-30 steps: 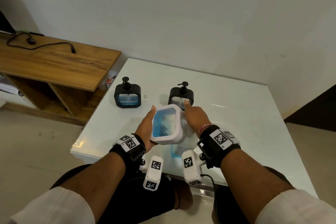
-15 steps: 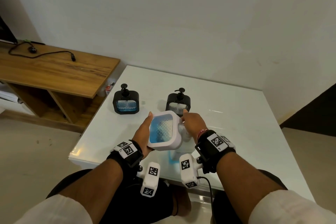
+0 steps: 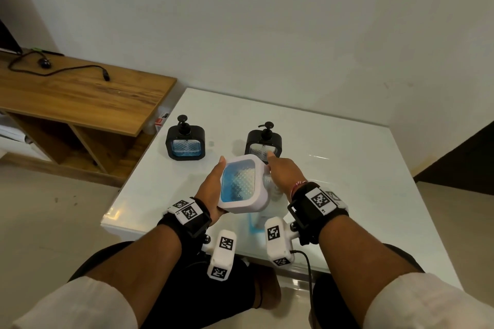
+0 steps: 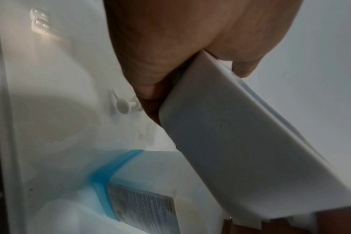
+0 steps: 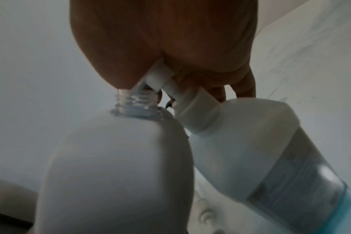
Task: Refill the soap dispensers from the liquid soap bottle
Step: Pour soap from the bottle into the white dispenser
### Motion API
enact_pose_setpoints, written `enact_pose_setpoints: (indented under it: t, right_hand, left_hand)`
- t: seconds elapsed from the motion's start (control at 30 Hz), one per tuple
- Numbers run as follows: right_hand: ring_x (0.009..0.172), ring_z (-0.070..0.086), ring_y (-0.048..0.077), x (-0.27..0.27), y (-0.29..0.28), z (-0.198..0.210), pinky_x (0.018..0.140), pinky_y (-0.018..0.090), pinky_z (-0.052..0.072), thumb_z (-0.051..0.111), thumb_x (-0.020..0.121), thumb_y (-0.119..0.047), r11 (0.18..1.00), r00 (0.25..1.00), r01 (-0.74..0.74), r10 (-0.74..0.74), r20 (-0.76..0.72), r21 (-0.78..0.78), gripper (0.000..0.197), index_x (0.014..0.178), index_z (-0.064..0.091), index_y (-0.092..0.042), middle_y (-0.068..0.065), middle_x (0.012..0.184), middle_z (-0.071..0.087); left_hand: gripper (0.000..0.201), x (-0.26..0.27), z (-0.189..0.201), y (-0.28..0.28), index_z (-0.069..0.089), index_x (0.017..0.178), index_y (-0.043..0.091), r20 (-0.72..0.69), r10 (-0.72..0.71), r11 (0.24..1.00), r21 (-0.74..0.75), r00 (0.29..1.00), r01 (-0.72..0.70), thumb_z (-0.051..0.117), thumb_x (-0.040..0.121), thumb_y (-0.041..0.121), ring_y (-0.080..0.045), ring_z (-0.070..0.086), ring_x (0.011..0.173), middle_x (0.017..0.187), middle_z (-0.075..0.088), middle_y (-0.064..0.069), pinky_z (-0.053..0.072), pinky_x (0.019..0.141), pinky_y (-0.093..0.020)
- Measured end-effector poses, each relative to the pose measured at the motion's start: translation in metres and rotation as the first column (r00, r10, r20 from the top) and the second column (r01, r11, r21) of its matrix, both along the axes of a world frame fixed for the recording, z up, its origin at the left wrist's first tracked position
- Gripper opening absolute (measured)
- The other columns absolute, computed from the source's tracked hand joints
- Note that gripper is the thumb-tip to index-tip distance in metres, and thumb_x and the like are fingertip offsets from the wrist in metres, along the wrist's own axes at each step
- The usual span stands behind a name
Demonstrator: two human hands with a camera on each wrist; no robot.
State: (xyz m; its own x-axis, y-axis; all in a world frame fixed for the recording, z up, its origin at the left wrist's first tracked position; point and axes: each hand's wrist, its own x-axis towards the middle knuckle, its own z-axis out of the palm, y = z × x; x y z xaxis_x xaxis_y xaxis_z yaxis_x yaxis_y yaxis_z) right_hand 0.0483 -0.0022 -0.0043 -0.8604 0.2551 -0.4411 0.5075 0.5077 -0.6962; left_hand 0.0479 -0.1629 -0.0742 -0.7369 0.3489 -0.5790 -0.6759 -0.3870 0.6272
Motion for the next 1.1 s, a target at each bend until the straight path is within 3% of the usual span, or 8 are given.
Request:
enact_pose_setpoints:
  t: [0.17,0.23,0.5,0.67,0.8,0.9,0.97,1.1]
  right_hand:
    - [0.121,0.051,0.034,0.0013,-0.0053,-0.0037,0.096,0.033,0.038,0.028,0.106,-0.031,0.997,0.999,-0.028,0.025,0.034,0.070,0.047,0.129,0.053,0.001,0.022,0.133,0.054]
    - [0.119,0.052,0.035,0.0011,-0.0032,-0.0033,0.100,0.035,0.038,0.028,0.106,-0.031,0.997,0.999,-0.038,0.036,0.033,0.069,0.047,0.132,0.052,0.000,0.023,0.134,0.053]
    - [0.113,0.053,0.030,-0.0009,-0.0008,-0.0008,0.098,0.034,0.036,0.030,0.102,-0.050,1.000,1.000,0.012,-0.012,0.013,-0.019,0.060,0.132,0.055,-0.004,0.018,0.134,0.055]
    - [0.123,0.051,0.031,0.0023,-0.0031,-0.0037,0.099,0.032,0.035,0.034,0.101,-0.051,1.000,0.999,0.028,-0.029,0.034,0.006,0.062,0.136,0.051,-0.003,0.017,0.138,0.052]
    - [0.121,0.051,0.031,0.0019,-0.0010,-0.0028,0.096,0.031,0.034,0.030,0.102,-0.053,1.000,1.000,0.005,-0.005,0.016,-0.007,0.064,0.134,0.053,-0.003,0.018,0.136,0.053]
    - [0.119,0.052,0.030,0.0015,0.0000,-0.0012,0.093,0.031,0.033,0.027,0.102,-0.053,0.999,1.000,0.000,-0.001,-0.010,-0.038,0.064,0.132,0.056,-0.005,0.017,0.134,0.055]
    - [0.119,0.052,0.030,0.0024,0.0002,-0.0016,0.095,0.032,0.035,0.030,0.100,-0.056,0.999,1.000,0.019,-0.019,-0.002,-0.034,0.065,0.133,0.055,-0.005,0.018,0.135,0.055]
    - [0.122,0.053,0.032,0.0059,-0.0024,-0.0028,0.101,0.035,0.038,0.036,0.097,-0.059,0.999,0.998,0.050,-0.050,0.031,0.012,0.070,0.135,0.052,-0.002,0.018,0.136,0.054]
  left_hand:
    - [0.054,0.0007,0.0014,-0.0005,0.066,0.124,0.023,0.002,0.001,1.000,-0.017,1.000,-0.001,0.038,0.102,0.064,-0.027,0.068,0.097,0.104,0.075,-0.010,0.054,0.087,-0.044]
    - [0.055,0.0011,0.0008,0.0003,0.066,0.126,0.023,0.006,0.012,1.000,-0.029,1.000,-0.012,0.039,0.101,0.065,-0.028,0.070,0.098,0.105,0.077,-0.010,0.055,0.088,-0.044]
    - [0.050,0.0028,0.0019,0.0006,0.067,0.115,0.025,0.001,0.003,1.000,-0.008,1.000,-0.003,0.037,0.103,0.063,-0.024,0.071,0.090,0.093,0.079,-0.006,0.056,0.081,-0.040]
    - [0.051,0.0012,0.0009,-0.0007,0.066,0.117,0.024,0.005,0.003,1.000,-0.004,1.000,-0.003,0.036,0.103,0.063,-0.026,0.069,0.094,0.093,0.079,-0.007,0.056,0.081,-0.041]
    - [0.057,0.0047,0.0032,-0.0003,0.066,0.127,0.022,0.013,0.014,1.000,-0.003,1.000,-0.014,0.040,0.100,0.065,-0.028,0.069,0.099,0.108,0.075,-0.011,0.055,0.087,-0.044]
    - [0.055,0.0045,0.0023,-0.0008,0.065,0.127,0.023,-0.001,0.010,1.000,-0.006,1.000,-0.010,0.039,0.101,0.064,-0.027,0.070,0.096,0.109,0.074,-0.011,0.057,0.082,-0.041]
    - [0.054,0.0044,0.0045,0.0003,0.066,0.123,0.023,-0.010,0.005,1.000,0.011,1.000,-0.005,0.037,0.102,0.063,-0.026,0.070,0.095,0.106,0.075,-0.010,0.057,0.079,-0.040]
    - [0.060,0.0055,0.0052,0.0004,0.062,0.130,0.020,-0.008,0.002,1.000,0.028,1.000,-0.002,0.035,0.102,0.065,-0.027,0.068,0.106,0.125,0.070,-0.014,0.055,0.087,-0.041]
